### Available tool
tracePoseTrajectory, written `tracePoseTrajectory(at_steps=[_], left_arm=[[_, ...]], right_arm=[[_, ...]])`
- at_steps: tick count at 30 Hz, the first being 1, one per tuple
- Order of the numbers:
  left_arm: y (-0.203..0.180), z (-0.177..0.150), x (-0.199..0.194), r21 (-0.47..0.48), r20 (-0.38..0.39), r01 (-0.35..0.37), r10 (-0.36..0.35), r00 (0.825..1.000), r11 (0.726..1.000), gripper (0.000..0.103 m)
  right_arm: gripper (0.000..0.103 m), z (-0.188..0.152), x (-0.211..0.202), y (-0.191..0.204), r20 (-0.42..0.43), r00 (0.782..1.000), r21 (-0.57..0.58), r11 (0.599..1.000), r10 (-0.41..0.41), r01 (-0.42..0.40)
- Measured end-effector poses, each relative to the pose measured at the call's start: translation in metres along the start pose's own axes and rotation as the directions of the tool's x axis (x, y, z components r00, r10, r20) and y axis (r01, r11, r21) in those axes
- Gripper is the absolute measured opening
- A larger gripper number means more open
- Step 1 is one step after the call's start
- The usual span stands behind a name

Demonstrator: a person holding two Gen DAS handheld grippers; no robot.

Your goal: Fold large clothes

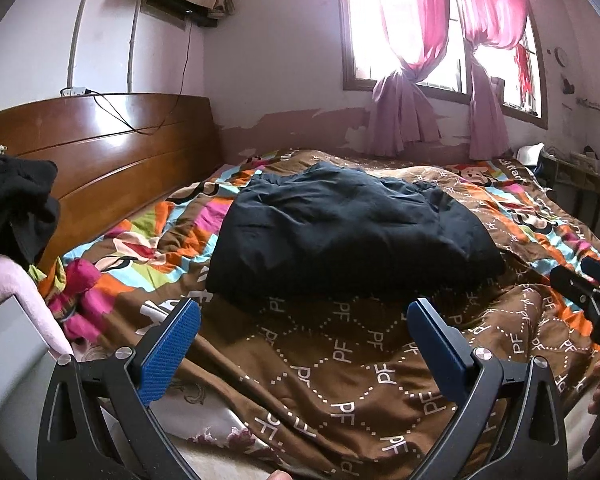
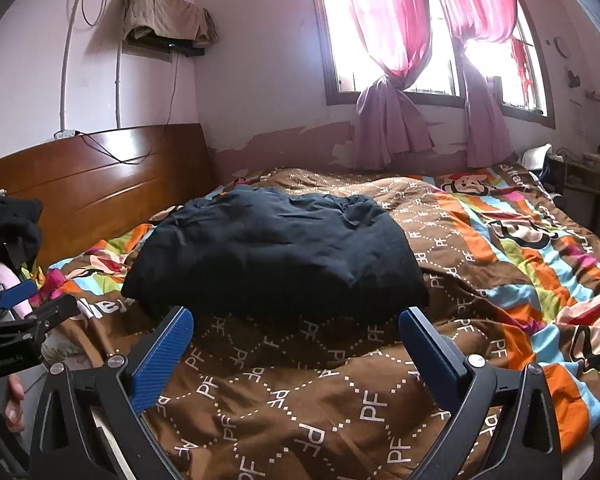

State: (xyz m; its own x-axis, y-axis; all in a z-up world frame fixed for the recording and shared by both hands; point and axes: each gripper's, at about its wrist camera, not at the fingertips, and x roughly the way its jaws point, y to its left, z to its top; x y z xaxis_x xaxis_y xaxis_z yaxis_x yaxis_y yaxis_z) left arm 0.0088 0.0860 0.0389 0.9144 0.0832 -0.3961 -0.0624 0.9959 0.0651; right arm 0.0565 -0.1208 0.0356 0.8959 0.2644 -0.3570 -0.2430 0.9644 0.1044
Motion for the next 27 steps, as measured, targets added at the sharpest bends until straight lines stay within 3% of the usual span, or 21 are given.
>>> tracePoseTrajectory(at_steps=[5, 27], left_arm=[[0.0032, -0.0018, 0.0042, -0.004, -0.016, -0.007, 0.007, 1.000, 1.000, 0.101], [0.0032, -0.0013, 0.0031, 0.001, -0.007, -0.006, 0.006, 1.000, 1.000, 0.101]], right_arm=[[0.103, -0.0053, 0.0080, -0.0017, -0.040, 0.999, 0.004, 1.000, -0.009, 0.009], [0.103, -0.0046, 0.0057, -0.0029, -0.034, 0.999, 0.005, 1.000, -0.010, 0.010]])
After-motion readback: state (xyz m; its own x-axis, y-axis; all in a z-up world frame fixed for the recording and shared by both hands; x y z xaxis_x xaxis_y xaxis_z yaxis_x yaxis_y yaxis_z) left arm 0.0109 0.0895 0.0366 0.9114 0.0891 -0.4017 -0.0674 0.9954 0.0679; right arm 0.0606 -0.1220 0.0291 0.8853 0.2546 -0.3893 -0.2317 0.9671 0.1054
